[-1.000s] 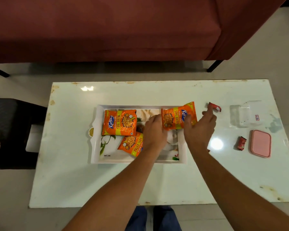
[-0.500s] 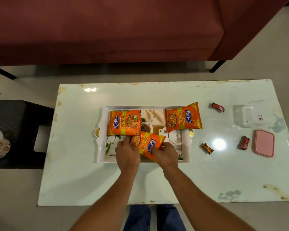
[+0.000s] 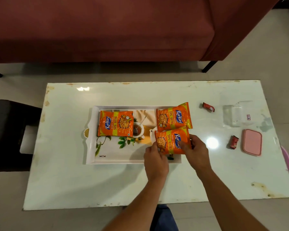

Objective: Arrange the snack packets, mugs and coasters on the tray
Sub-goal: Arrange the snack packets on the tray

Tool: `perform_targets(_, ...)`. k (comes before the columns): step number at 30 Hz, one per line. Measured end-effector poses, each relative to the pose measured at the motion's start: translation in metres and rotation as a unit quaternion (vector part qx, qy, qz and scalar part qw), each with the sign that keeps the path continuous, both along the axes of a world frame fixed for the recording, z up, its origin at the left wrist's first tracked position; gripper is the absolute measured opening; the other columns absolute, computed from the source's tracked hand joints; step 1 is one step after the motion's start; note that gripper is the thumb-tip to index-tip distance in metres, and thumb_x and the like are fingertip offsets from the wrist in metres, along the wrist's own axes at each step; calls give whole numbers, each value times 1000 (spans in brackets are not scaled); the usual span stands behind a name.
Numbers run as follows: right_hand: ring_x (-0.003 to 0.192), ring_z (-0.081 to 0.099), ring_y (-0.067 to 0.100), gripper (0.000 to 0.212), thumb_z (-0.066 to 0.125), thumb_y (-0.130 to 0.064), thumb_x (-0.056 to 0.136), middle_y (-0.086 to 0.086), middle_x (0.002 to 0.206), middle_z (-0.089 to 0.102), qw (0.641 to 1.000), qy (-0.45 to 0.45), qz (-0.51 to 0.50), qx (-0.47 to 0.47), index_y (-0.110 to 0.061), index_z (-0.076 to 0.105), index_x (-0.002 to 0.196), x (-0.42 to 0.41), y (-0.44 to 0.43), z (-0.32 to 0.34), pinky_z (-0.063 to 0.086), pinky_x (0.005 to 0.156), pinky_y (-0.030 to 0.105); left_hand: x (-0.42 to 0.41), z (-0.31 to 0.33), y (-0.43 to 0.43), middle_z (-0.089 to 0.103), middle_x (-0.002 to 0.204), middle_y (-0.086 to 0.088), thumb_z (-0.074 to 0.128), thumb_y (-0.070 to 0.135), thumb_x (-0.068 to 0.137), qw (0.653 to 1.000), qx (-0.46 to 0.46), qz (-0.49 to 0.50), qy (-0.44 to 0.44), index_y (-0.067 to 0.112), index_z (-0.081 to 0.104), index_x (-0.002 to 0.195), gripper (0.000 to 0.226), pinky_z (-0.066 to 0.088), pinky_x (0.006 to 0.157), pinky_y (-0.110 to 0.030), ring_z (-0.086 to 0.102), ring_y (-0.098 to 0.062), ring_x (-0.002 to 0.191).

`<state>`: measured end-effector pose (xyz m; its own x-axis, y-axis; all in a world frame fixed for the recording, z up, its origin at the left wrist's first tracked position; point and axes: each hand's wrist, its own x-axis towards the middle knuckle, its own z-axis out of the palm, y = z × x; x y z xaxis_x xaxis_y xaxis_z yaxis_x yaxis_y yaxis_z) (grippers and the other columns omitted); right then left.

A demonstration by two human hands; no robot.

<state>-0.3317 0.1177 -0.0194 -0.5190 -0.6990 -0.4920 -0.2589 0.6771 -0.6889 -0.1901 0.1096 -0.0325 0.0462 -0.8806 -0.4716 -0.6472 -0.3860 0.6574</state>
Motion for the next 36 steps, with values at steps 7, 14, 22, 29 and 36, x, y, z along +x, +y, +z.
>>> perform_targets(7, 94, 66, 19, 40, 69, -34, 93, 7, 118, 72, 999, 18, -26, 12, -16, 62, 128, -1, 13, -18, 54, 80, 32, -3, -8, -2, 58, 133, -6, 47, 25, 105, 998, 15, -38, -39, 22, 48, 148, 43, 54, 100, -40, 55, -23, 124)
perform_targets(14, 113, 65, 25, 59, 68, -43, 93, 8, 132, 63, 996, 39, -75, -6, -20, 47, 142, 4, 20, -15, 53, 87, 35, -1, -12, 0, 56, 137, -2, 47, 31, 104, 995, -1, -71, -75, 27, 43, 151, 47, 54, 99, -37, 53, -21, 127)
perform_targets(22, 106, 58, 25, 35, 56, -35, 92, 7, 117, 64, 955, 245, -7, -168, -16, 63, 121, 72, -5, 23, 47, 86, 37, 82, 6, -50, 58, 135, -15, 58, 7, 93, 980, -137, 49, -133, 12, 58, 138, 46, 53, 93, -48, 55, -37, 121)
perform_targets(29, 112, 66, 26, 44, 66, -35, 92, 1, 123, 70, 998, -50, 18, 26, -17, 59, 131, 156, -113, -5, 52, 94, 37, 155, -3, -131, 50, 147, -17, 47, 17, 103, 988, -75, 80, -107, 11, 44, 150, 47, 43, 111, -49, 47, -35, 135)
perform_targets(36, 99, 69, 32, 32, 71, -39, 87, 10, 106, 75, 994, -67, 40, 76, -15, 72, 108, 170, -137, -27, 57, 90, 49, 155, -14, -147, 64, 124, -17, 43, 17, 101, 992, -24, 79, -97, 8, 59, 132, 36, 52, 98, -50, 60, -36, 116)
